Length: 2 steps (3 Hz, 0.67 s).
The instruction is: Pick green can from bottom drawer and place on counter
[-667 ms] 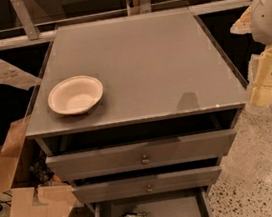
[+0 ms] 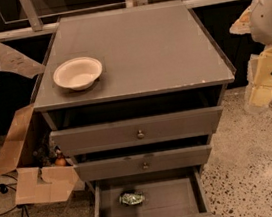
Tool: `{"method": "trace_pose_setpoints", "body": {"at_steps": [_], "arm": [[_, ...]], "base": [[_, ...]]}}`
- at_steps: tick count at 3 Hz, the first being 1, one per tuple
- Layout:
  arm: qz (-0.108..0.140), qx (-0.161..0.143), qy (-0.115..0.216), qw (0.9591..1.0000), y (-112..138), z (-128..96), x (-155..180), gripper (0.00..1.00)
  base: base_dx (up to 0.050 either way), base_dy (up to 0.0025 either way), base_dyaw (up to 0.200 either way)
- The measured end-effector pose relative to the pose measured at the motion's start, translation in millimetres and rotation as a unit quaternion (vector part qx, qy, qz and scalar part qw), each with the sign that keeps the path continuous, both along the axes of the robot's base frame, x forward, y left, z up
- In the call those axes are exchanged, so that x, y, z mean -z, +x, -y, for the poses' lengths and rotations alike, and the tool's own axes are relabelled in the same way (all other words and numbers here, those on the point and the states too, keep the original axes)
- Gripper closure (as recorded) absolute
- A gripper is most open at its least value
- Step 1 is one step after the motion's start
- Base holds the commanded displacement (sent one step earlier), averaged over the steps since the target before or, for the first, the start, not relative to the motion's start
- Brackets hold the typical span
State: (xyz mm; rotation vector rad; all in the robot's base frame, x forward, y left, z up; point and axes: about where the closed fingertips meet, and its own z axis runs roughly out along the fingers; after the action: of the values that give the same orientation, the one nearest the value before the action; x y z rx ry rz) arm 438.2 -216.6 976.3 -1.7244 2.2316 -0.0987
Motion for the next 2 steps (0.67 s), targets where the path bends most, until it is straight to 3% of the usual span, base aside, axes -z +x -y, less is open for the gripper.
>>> {"method": "trace_pose_setpoints", "body": {"at_steps": [1,2], "arm": [[0.0,0.0,0.0,1.0,0,0,0,0.0],[0.012,0.007,0.037,0.9992,-2,-11,12,0.0]], "base": [[0.0,0.0,0.0],[0.0,0.0,0.0]]}}
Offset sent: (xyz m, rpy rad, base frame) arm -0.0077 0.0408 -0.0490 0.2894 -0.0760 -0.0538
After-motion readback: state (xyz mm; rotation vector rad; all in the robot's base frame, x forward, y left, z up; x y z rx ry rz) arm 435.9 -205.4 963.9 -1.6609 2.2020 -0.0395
